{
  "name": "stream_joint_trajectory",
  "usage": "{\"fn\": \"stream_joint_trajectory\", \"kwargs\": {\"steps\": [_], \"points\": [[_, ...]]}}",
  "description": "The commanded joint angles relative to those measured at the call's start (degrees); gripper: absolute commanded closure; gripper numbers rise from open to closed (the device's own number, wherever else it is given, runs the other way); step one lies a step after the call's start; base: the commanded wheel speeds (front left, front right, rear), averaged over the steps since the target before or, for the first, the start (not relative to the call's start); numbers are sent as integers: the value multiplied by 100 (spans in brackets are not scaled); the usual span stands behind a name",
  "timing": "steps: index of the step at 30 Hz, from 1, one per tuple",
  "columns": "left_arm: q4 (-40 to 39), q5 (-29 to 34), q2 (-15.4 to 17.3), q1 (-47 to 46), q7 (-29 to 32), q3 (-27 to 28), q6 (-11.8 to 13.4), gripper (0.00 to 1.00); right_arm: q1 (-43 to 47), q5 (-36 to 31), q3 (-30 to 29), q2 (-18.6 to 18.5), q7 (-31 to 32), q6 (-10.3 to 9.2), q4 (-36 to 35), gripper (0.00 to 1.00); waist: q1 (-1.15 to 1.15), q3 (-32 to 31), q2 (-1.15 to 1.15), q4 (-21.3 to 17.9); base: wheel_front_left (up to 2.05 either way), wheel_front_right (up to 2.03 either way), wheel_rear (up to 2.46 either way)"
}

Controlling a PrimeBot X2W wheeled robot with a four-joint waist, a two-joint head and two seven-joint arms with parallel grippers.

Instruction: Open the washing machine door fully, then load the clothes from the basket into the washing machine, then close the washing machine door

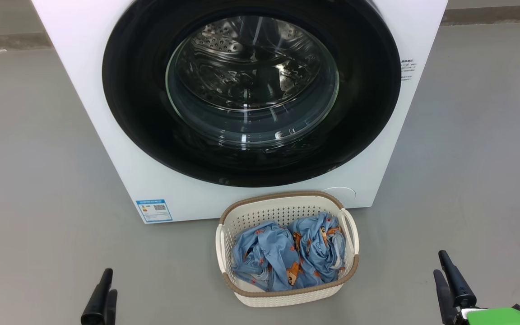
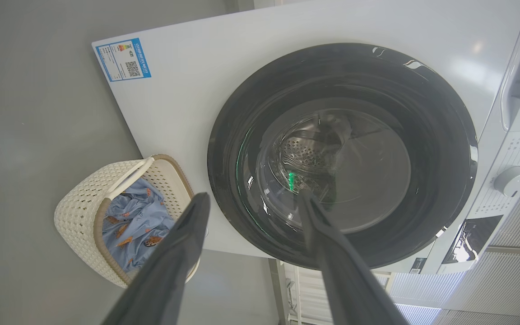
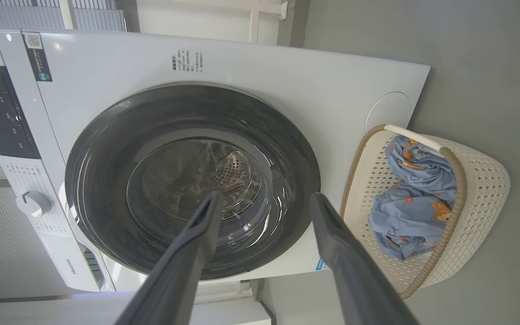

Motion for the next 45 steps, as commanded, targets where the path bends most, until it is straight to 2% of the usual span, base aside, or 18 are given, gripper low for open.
{"fn": "stream_joint_trajectory", "kwargs": {"steps": [1, 14, 34, 45], "points": [[-198, 105, 109, -139, -53, 32, -4, 0, -173, -92, 47, -91, -47, 1, -160, 0, -1, 1, 0, 0, 0, 0, 0], [-349, 948, 186, -123, -256, -45, -7, 0, -249, -917, 251, -214, -249, 2, -223, 0, -1, 14, 0, 4, 0, 0, 0], [-506, 2902, 272, -83, -594, -216, -11, 0, -326, -2603, 468, -367, -584, 4, -178, 0, -1, 26, 0, 5, 0, 0, 0], [-643, 3745, 273, -64, -780, -229, -13, 0, -375, -3344, 607, -418, -768, 5, -130, 0, -1, 38, 0, 8, 0, 0, 0]]}}
